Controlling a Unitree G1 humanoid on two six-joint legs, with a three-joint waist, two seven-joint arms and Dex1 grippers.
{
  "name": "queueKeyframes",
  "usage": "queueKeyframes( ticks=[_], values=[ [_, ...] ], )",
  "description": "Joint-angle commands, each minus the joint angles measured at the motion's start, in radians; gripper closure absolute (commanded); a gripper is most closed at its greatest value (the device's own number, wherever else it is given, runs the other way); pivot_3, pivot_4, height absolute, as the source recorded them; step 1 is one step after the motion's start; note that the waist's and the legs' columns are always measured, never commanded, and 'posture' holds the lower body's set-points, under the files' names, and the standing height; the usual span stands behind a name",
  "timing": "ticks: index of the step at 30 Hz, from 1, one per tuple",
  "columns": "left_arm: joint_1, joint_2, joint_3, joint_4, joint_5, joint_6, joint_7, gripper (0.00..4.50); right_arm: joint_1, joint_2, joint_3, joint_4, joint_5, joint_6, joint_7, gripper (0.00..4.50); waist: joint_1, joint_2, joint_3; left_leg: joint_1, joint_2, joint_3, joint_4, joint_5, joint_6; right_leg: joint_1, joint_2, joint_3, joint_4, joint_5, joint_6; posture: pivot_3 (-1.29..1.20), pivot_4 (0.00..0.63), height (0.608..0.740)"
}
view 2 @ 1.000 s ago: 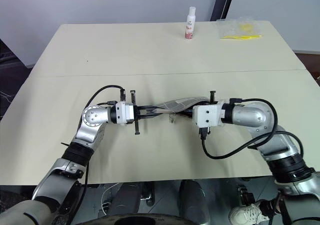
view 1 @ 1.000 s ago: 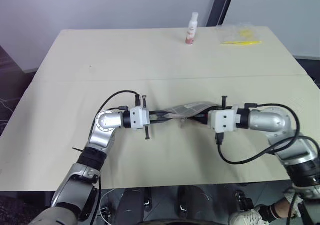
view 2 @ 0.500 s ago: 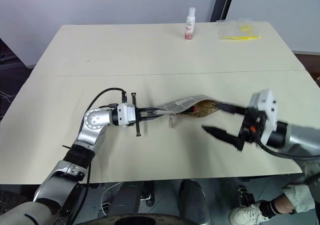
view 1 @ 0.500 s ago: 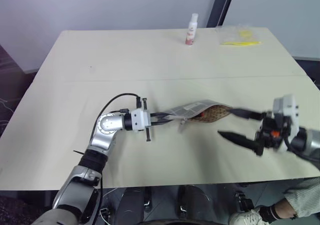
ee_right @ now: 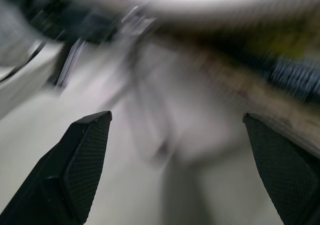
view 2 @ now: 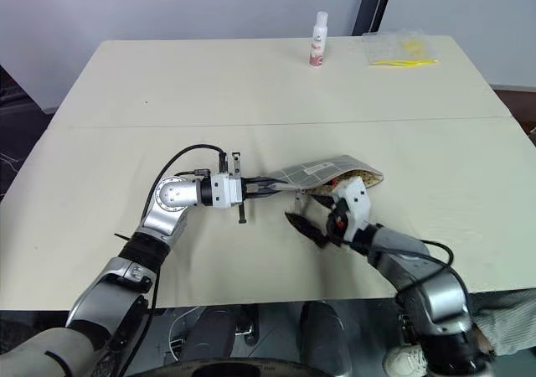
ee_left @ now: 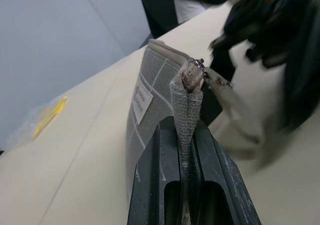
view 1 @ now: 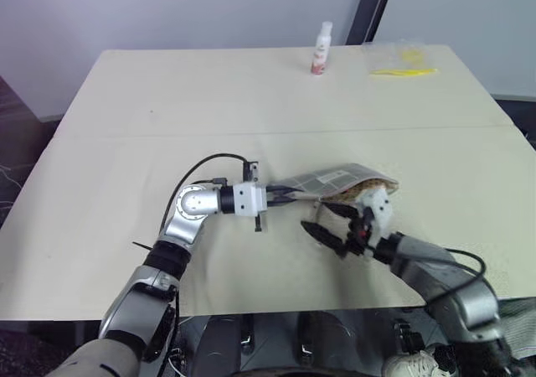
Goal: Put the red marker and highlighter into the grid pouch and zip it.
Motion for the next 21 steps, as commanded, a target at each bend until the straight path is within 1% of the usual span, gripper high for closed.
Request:
queueKeyframes(
  ticks=[1, 2, 4, 8, 10, 11, 14, 15, 17, 21],
  values=[
    [-0.013, 0.005, -0.004, -0.002, 0.003, -0.032, 0.009, 4.5, -0.045, 0.038, -0.01, 0.017, -0.01, -0.042, -0.013, 0.14, -0.001, 0.0, 0.0, 0.0, 0.0, 0.0, 0.0, 0.0, 0.0, 0.0, 0.0, 0.0, 0.0, 0.001, 0.001, 0.0, 0.15, 0.74],
    [-0.016, 0.006, -0.004, 0.0, 0.003, -0.033, 0.009, 4.5, -0.052, 0.053, -0.012, 0.012, 0.023, -0.033, 0.006, 0.37, -0.001, 0.0, 0.0, 0.0, 0.0, 0.0, 0.0, 0.0, 0.001, 0.0, 0.001, 0.0, 0.0, 0.001, 0.001, 0.0, 0.15, 0.74],
    [-0.02, 0.006, -0.004, 0.007, 0.006, -0.035, 0.014, 4.5, -0.051, 0.059, 0.001, -0.003, 0.06, -0.013, 0.045, 0.98, -0.001, 0.0, 0.0, -0.001, 0.0, 0.0, 0.0, 0.0, 0.001, 0.001, 0.001, 0.0, 0.001, 0.001, 0.001, 0.0, 0.15, 0.74],
    [-0.017, 0.005, -0.003, 0.01, 0.013, -0.037, 0.029, 4.5, -0.065, 0.072, 0.007, 0.005, 0.057, -0.007, 0.041, 3.02, -0.002, 0.0, 0.0, 0.0, 0.0, 0.0, 0.0, 0.0, 0.001, 0.001, 0.001, 0.0, 0.004, 0.001, 0.001, 0.0, 0.15, 0.74],
    [-0.01, 0.006, -0.002, 0.005, 0.015, -0.034, 0.036, 4.5, -0.061, 0.052, 0.002, 0.008, 0.051, -0.005, 0.052, 4.07, -0.002, 0.0, 0.0, 0.0, 0.0, 0.0, 0.0, 0.0, 0.001, 0.0, 0.001, 0.0, 0.004, 0.001, 0.001, 0.0, 0.15, 0.74],
    [-0.005, 0.009, -0.002, 0.002, 0.016, -0.034, 0.038, 4.5, -0.057, 0.039, -0.007, 0.013, 0.044, -0.007, 0.056, 4.44, -0.002, 0.0, 0.0, 0.0, 0.0, 0.0, 0.0, 0.0, 0.0, 0.0, 0.001, 0.0, 0.004, 0.001, 0.001, 0.0, 0.15, 0.74],
    [0.011, 0.022, 0.004, -0.009, 0.004, -0.02, 0.035, 4.5, -0.031, -0.022, -0.063, 0.034, 0.035, -0.012, 0.078, 4.44, -0.001, 0.0, 0.0, 0.0, 0.0, 0.0, 0.0, 0.0, 0.0, -0.001, 0.001, 0.0, 0.003, 0.001, 0.001, 0.0, 0.15, 0.74],
    [0.016, 0.03, 0.005, -0.01, 0.002, -0.022, 0.032, 4.5, -0.017, -0.059, -0.091, 0.045, 0.028, -0.021, 0.096, 4.44, -0.001, 0.0, 0.0, 0.0, 0.0, 0.0, 0.0, 0.0, 0.001, -0.001, 0.0, 0.0, 0.003, 0.001, 0.001, 0.0, 0.15, 0.74],
    [0.022, 0.041, 0.016, -0.015, -0.012, -0.006, 0.031, 4.5, 0.001, -0.133, -0.166, 0.094, 0.015, -0.045, 0.123, 4.44, 0.0, 0.0, 0.0, 0.0, -0.001, 0.001, 0.0, 0.0, 0.001, 0.0, 0.0, 0.0, 0.003, 0.001, 0.001, 0.0, 0.15, 0.74],
    [0.033, 0.064, 0.027, -0.009, -0.022, -0.001, 0.027, 4.5, 0.018, -0.25, -0.259, 0.226, -0.039, -0.129, 0.179, 4.44, -0.001, 0.0, 0.0, 0.0, -0.001, 0.001, 0.001, 0.0, 0.0, 0.001, 0.0, 0.0, 0.003, 0.001, 0.001, 0.0, 0.15, 0.74]
  ],
)
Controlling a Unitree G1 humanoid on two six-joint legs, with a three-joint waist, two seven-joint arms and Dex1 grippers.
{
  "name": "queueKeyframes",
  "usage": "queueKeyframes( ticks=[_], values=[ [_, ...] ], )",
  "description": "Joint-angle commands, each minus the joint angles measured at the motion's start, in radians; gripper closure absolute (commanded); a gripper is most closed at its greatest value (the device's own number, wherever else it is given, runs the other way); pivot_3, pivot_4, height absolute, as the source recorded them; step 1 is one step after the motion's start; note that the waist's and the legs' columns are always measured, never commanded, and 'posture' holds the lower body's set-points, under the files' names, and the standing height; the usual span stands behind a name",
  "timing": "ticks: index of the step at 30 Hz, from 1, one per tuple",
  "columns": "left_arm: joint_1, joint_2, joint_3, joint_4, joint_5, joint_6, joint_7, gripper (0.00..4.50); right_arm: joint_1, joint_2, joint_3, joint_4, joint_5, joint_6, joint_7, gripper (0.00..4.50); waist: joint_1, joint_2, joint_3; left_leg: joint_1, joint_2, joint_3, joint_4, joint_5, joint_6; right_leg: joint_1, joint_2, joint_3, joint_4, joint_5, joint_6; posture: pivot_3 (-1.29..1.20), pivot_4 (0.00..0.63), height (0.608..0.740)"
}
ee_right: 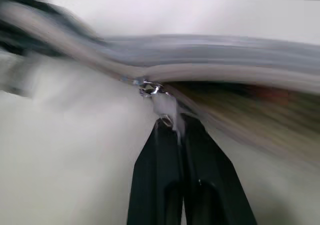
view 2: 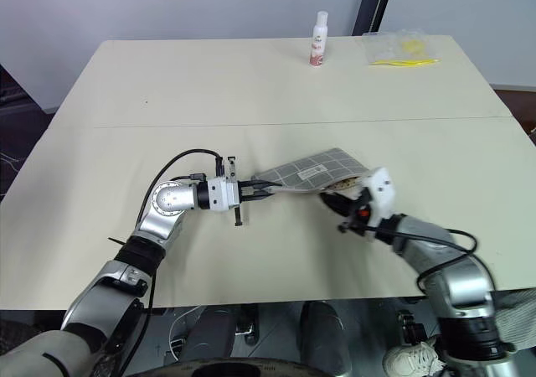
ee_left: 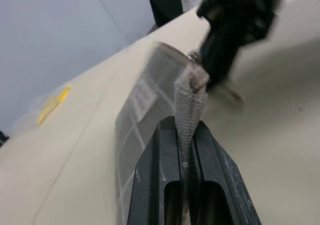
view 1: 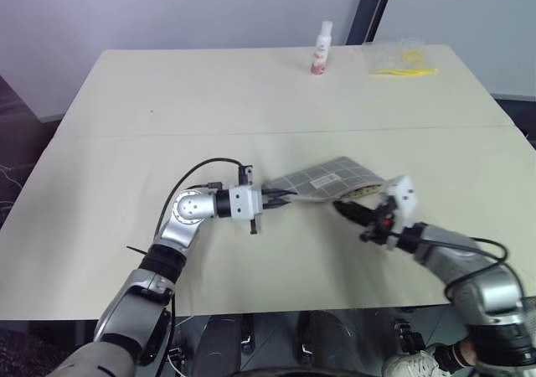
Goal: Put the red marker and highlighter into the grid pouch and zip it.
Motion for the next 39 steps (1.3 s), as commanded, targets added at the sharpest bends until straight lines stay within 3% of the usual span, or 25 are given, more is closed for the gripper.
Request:
queueKeyframes(
  ticks=[1, 7, 9, 10, 12, 16, 17, 22, 30, 39],
  values=[
    [0.003, 0.031, 0.03, -0.016, -0.03, 0.002, 0.0, 4.5, 0.009, -0.085, -0.108, 0.096, -0.054, -0.093, 0.047, 4.44, -0.001, 0.0, 0.0, 0.0, 0.0, 0.0, 0.0, 0.0, 0.0, 0.0, 0.0, 0.0, 0.0, 0.0, 0.0, 0.0, 0.15, 0.74],
    [-0.006, 0.042, 0.044, -0.001, -0.076, 0.087, -0.022, 4.5, 0.016, -0.14, -0.131, 0.174, -0.119, -0.182, 0.069, 4.44, -0.001, 0.0, 0.0, 0.0, 0.001, 0.0, 0.0, 0.0, 0.0, 0.001, 0.001, 0.0, 0.001, 0.0, 0.0, 0.0, 0.15, 0.74],
    [-0.01, 0.043, 0.056, -0.016, -0.128, 0.167, -0.056, 3.81, 0.035, -0.114, -0.145, 0.118, -0.059, -0.167, 0.1, 4.5, -0.001, 0.0, 0.0, 0.0, 0.001, 0.001, 0.0, 0.0, 0.0, 0.001, 0.001, 0.0, 0.001, 0.0, 0.0, 0.0, 0.15, 0.74],
    [-0.009, 0.046, 0.059, -0.028, -0.141, 0.18, -0.067, 3.49, 0.043, -0.102, -0.155, 0.094, -0.026, -0.157, 0.115, 3.9, 0.0, 0.0, 0.0, 0.0, 0.001, 0.001, 0.0, 0.0, 0.0, 0.001, 0.001, 0.0, 0.001, 0.0, 0.0, 0.0, 0.15, 0.74],
    [-0.002, 0.052, 0.08, -0.059, -0.154, 0.188, -0.054, 2.55, 0.093, -0.098, -0.175, 0.03, -0.003, -0.167, 0.142, 3.16, 0.001, 0.0, 0.0, 0.0, 0.001, 0.0, 0.0, 0.0, 0.0, 0.001, 0.001, 0.0, 0.001, 0.0, 0.0, 0.0, 0.15, 0.74],
    [0.03, 0.086, 0.14, -0.107, -0.187, 0.258, -0.028, 0.45, 0.228, -0.128, -0.238, -0.04, -0.01, -0.196, 0.196, 0.96, 0.003, 0.0, 0.0, 0.0, 0.0, 0.0, 0.0, 0.0, 0.0, 0.002, 0.0, 0.0, 0.0, 0.0, 0.0, 0.0, 0.15, 0.74],
    [0.04, 0.102, 0.163, -0.112, -0.194, 0.273, -0.016, 0.43, 0.277, -0.145, -0.265, -0.058, -0.001, -0.192, 0.233, 0.47, 0.002, 0.0, 0.0, 0.0, 0.0, 0.0, 0.0, 0.0, 0.0, 0.002, 0.0, 0.0, 0.0, 0.0, 0.0, 0.0, 0.15, 0.74],
    [0.128, 0.19, 0.268, -0.206, -0.277, 0.486, 0.03, 0.43, 0.416, -0.175, -0.389, -0.103, -0.003, -0.219, 0.298, 0.47, -0.005, 0.0, 0.0, 0.001, 0.002, 0.0, 0.0, -0.001, -0.001, 0.002, 0.0, 0.001, 0.001, -0.001, -0.001, 0.0, 0.15, 0.74],
    [0.165, 0.247, 0.386, -0.241, -0.301, 0.639, 0.135, 0.43, 0.34, -0.129, -0.337, -0.146, -0.009, -0.212, 0.245, 0.47, 0.0, 0.0, 0.0, 0.002, 0.003, -0.001, -0.001, -0.002, -0.003, 0.001, -0.001, 0.002, -0.005, -0.002, -0.003, 0.0, 0.15, 0.74],
    [0.159, 0.31, 0.432, -0.18, -0.279, 0.591, 0.108, 0.43, 0.274, -0.14, -0.308, -0.104, -0.002, -0.201, 0.267, 0.47, -0.001, 0.0, 0.0, 0.002, 0.0, 0.0, -0.008, -0.001, -0.003, 0.0, -0.003, 0.001, -0.011, -0.001, -0.003, 0.0, 0.15, 0.74]
  ],
)
